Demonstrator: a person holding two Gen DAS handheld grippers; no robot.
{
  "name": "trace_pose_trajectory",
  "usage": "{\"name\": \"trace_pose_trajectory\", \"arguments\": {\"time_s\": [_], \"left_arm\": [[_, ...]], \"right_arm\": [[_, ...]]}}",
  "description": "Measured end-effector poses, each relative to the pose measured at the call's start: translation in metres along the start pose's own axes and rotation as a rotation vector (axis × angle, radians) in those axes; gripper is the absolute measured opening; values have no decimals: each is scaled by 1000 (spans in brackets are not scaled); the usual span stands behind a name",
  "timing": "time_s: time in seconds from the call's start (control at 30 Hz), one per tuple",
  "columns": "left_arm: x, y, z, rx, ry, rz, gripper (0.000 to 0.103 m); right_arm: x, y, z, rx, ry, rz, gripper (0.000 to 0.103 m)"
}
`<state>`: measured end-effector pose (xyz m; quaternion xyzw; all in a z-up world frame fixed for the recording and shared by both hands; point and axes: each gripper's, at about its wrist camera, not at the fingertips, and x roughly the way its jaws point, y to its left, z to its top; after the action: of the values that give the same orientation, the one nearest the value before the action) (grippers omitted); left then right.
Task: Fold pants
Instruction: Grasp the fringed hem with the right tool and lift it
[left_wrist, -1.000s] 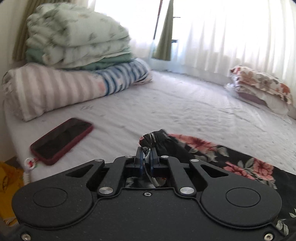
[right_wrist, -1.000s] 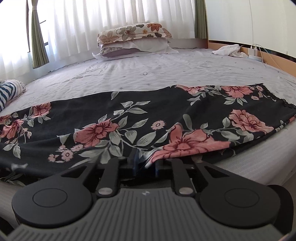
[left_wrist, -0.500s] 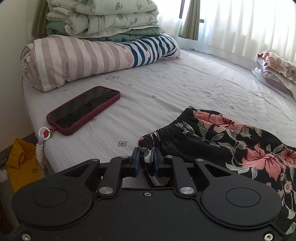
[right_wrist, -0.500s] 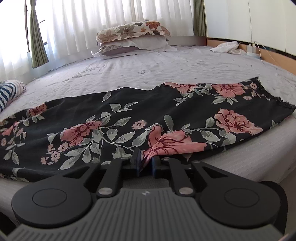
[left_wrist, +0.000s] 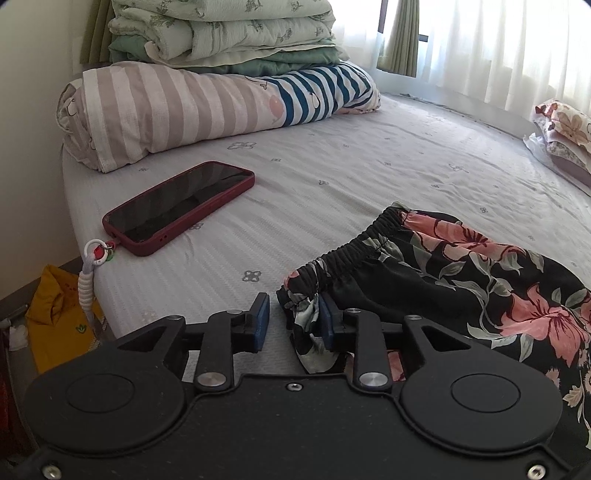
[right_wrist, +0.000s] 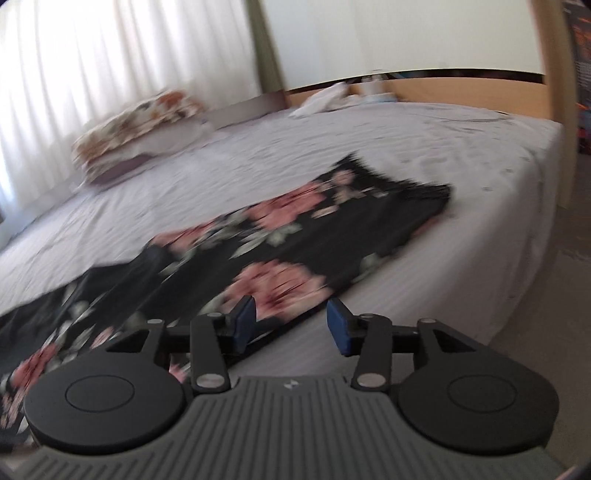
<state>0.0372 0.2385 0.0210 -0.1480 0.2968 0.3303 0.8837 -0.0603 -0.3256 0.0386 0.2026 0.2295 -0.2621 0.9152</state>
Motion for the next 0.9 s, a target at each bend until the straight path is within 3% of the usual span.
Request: {"name": "trace_pose_trajectory", "arguments": {"time_s": [0.13,0.3,0.7,0.9], "left_arm": [[1,-4,0,11,4,16,29],[3,-3,1,-23,12,16,29],[4,-6,-1,-37,0,48,33],[6,-15,-2,4,-8,74,33]], "right_arm": [[22,-40,19,116,-42,-88,62],[52,-74,38,212,-78,-108,69],[93,-82,49,154,-78,-134,65],[89,-85,49,174,-53,-50,64]]}}
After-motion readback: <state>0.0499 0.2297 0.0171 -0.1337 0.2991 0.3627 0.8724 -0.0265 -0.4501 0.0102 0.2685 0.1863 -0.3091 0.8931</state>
